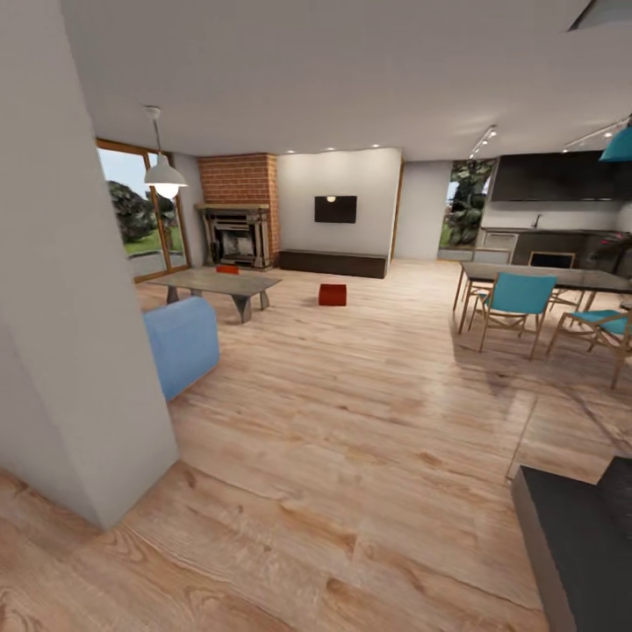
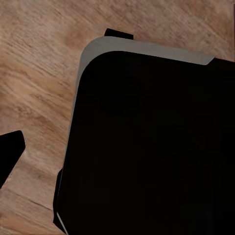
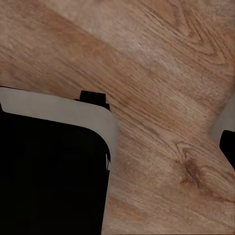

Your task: Move the two storage containers from the living room to the garage. In the garage, place one container on the floor and stack the other container on top of it (either order is fine).

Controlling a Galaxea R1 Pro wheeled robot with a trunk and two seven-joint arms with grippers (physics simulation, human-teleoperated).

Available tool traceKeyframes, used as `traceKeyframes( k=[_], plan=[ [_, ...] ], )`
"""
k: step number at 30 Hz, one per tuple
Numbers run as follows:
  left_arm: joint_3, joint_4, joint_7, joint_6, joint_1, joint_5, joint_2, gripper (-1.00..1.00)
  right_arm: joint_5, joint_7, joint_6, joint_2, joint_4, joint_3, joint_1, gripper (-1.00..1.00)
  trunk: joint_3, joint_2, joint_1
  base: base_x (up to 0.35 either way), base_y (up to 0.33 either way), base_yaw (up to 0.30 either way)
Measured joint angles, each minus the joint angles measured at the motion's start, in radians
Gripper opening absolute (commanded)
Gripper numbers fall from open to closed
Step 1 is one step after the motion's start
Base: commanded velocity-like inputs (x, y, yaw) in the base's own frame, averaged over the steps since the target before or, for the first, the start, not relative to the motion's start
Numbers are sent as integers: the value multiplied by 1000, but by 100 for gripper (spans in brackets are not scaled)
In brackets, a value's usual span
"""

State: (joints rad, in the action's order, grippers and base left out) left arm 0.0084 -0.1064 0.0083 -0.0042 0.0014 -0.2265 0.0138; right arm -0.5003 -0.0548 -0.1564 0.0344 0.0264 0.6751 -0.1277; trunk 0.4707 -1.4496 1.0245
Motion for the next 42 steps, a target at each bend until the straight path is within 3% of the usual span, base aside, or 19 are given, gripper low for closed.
traceKeyframes(
  k=[13,42],
  plan=[
    [-1,4,0,0,0,0,0,100,0,0,1,0,0,0,0,100,0,0,0,313,88,-268],
    [-2,6,0,5,0,-2,2,100,13,-5,1,2,0,11,0,100,0,0,0,322,1,-9]
  ],
)
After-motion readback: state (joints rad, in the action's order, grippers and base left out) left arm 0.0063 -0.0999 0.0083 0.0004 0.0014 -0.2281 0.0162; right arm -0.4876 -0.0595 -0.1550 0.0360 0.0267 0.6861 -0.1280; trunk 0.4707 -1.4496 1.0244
